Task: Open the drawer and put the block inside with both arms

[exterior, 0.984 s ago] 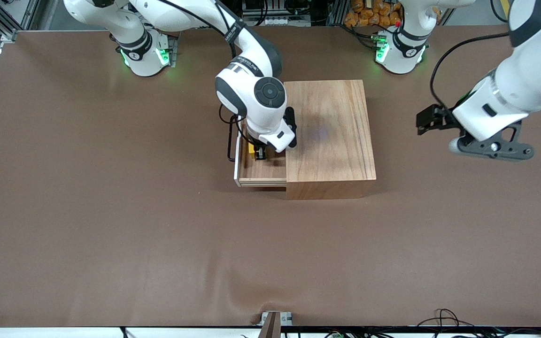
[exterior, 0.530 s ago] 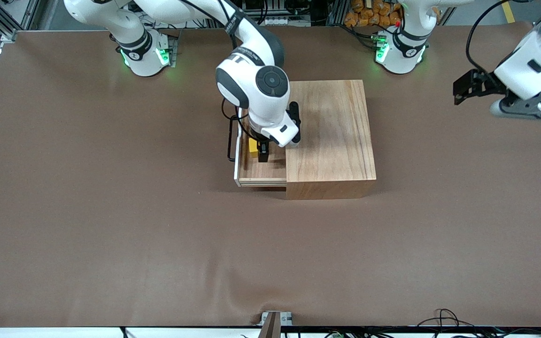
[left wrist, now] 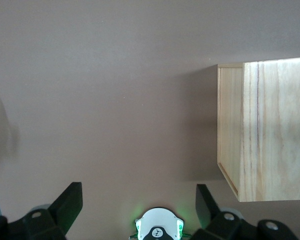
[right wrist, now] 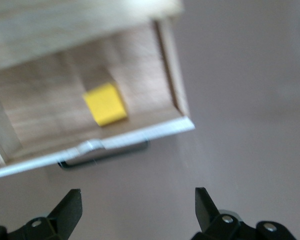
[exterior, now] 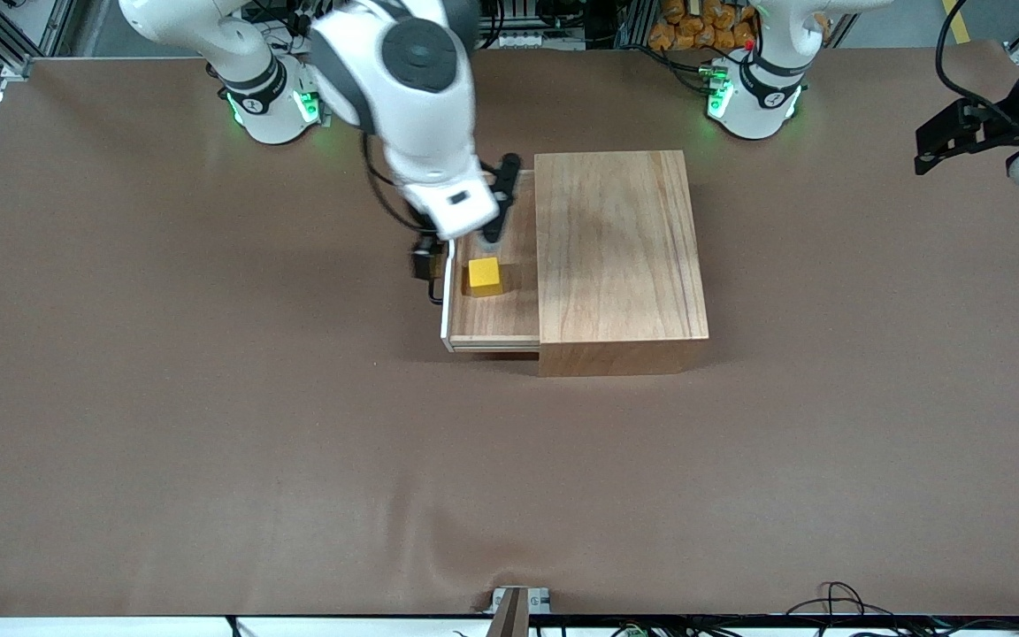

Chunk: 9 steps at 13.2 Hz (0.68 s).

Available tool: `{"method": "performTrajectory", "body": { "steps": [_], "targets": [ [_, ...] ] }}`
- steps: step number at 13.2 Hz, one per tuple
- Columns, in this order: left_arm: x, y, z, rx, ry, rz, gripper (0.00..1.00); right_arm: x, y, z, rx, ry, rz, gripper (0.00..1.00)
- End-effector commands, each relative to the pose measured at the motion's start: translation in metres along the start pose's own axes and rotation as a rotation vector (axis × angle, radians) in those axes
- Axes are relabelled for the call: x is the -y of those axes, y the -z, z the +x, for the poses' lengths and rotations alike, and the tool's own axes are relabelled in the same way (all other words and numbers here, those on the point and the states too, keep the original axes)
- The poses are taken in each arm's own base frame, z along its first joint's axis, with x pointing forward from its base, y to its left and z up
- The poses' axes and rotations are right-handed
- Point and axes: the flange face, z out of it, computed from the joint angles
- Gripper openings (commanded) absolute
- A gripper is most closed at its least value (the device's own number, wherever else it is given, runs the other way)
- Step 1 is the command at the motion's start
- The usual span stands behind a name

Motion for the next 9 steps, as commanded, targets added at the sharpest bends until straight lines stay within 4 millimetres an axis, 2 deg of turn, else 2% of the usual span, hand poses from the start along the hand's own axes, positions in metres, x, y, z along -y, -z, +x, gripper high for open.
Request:
{"method": "performTrajectory", "body": {
  "steps": [1, 3, 4, 6, 8, 9],
  "targets": [
    [0.016, 0.004, -0.008, -0.007, -0.01, 0.001, 1.0, -0.069, 0.021, -0.085, 0.011, -0.2, 0.024, 1.0],
    [0.022, -0.008, 0.006, -0.024, -0.017, -0.001, 1.0, -0.112, 0.022, -0.14, 0.031, -0.31, 0.042, 1.0],
    [0.026, -0.016, 0.011, -0.037, -0.011, -0.003, 1.0, -0.128, 0.023, -0.16, 0.028, -0.352, 0.043, 1.0],
    [0.043, -0.023, 0.015, -0.052, 0.002, -0.007, 1.0, -0.146, 0.035, -0.2, 0.019, -0.507, 0.037, 1.0],
    [0.047, -0.028, 0.016, -0.047, 0.012, -0.008, 1.0, -0.147, 0.044, -0.217, 0.028, -0.703, 0.039, 1.0],
    [0.048, -0.029, 0.016, -0.044, 0.032, -0.009, 1.0, -0.155, 0.042, -0.232, 0.033, -0.79, 0.042, 1.0]
  ]
}}
